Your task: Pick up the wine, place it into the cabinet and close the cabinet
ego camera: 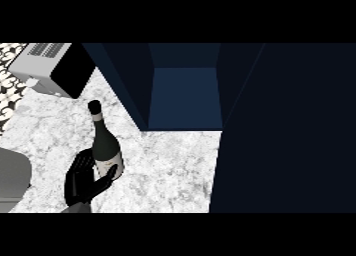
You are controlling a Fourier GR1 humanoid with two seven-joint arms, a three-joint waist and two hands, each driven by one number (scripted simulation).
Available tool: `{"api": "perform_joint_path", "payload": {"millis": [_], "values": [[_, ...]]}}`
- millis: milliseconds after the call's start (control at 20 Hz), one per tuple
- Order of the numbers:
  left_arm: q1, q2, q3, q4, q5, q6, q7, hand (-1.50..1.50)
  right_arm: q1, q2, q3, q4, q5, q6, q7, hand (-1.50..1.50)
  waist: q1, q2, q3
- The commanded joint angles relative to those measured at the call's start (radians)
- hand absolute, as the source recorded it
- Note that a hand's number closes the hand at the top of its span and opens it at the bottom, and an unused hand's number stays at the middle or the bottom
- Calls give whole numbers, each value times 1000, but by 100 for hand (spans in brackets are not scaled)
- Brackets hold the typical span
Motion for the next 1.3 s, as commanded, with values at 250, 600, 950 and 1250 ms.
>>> {"api": "perform_joint_path", "payload": {"millis": [250,600,950,1250], "values": [[-119,-42,-14,42,26,-25,40,150,58,36,48,-44,-15,9,-34,-150,-2,4,-10],[-14,49,-16,8,60,-182,138,150,33,-6,-20,-89,-88,23,38,-150,3,2,-9],[5,39,-18,-169,115,-178,234,150,33,6,-24,-58,-70,22,11,-150,7,1,-9],[40,-19,-94,-296,89,-137,321,150,18,6,-33,-26,-63,35,-17,-150,7,1,-9]]}}
